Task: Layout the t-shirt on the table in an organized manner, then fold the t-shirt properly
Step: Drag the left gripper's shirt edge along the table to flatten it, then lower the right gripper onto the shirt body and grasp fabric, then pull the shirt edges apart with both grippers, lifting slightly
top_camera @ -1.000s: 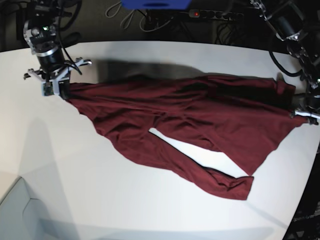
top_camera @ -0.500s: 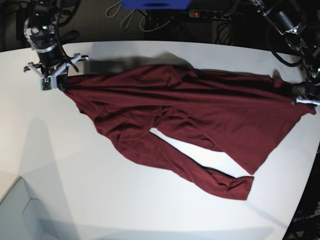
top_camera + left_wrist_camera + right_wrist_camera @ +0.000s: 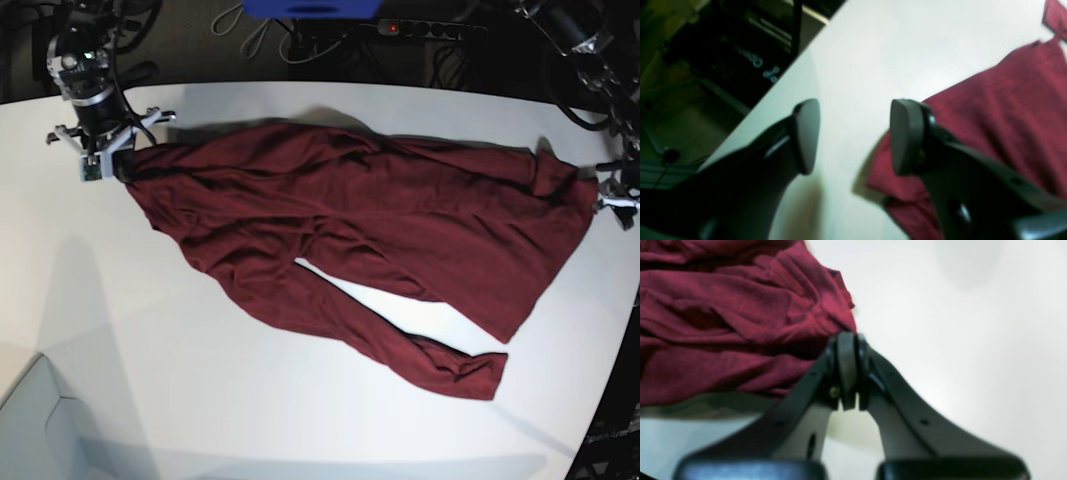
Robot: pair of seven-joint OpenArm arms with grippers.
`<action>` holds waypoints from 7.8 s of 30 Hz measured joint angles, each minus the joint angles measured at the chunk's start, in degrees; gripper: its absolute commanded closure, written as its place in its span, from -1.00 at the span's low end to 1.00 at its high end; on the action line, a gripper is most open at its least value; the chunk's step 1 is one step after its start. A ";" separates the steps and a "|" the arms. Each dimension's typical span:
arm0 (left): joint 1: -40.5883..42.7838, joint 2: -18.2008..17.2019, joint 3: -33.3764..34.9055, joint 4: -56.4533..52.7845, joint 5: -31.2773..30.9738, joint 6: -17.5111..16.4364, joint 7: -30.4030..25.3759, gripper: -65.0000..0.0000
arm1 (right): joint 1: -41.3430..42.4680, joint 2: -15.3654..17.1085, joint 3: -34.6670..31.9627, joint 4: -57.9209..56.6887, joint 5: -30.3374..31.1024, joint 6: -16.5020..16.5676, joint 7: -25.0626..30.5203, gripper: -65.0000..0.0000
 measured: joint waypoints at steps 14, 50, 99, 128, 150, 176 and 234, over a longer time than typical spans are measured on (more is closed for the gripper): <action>-13.97 1.22 18.25 -10.21 -7.23 0.39 -0.66 0.00 | -0.07 -0.15 -0.15 -0.13 0.02 -0.04 0.04 1.00; -26.86 -10.93 24.63 -65.09 1.64 -0.48 -43.74 -0.01 | 0.48 0.28 -0.28 -5.99 0.09 0.02 0.46 1.00; -17.81 -5.29 23.78 -41.35 1.57 -0.02 -24.72 -0.01 | 3.85 -5.99 -1.22 5.92 -0.24 -0.37 0.17 0.49; -19.93 -6.36 24.00 -44.35 2.05 0.22 -23.87 -0.01 | 40.50 2.91 -13.66 -44.24 1.86 0.02 -8.57 1.00; -40.48 -5.46 24.11 -64.83 2.05 0.81 -41.59 -0.01 | 59.58 13.40 -13.25 -73.46 -0.15 -14.08 14.23 1.00; -8.37 -2.58 23.80 -29.20 2.08 0.33 -21.84 -0.01 | 31.43 4.00 -14.60 -31.01 -0.09 -8.13 -2.93 1.00; -0.46 -3.63 22.23 -23.19 0.98 -0.07 -22.14 -0.01 | 20.90 9.70 -13.55 -14.71 0.31 -7.91 -10.19 1.00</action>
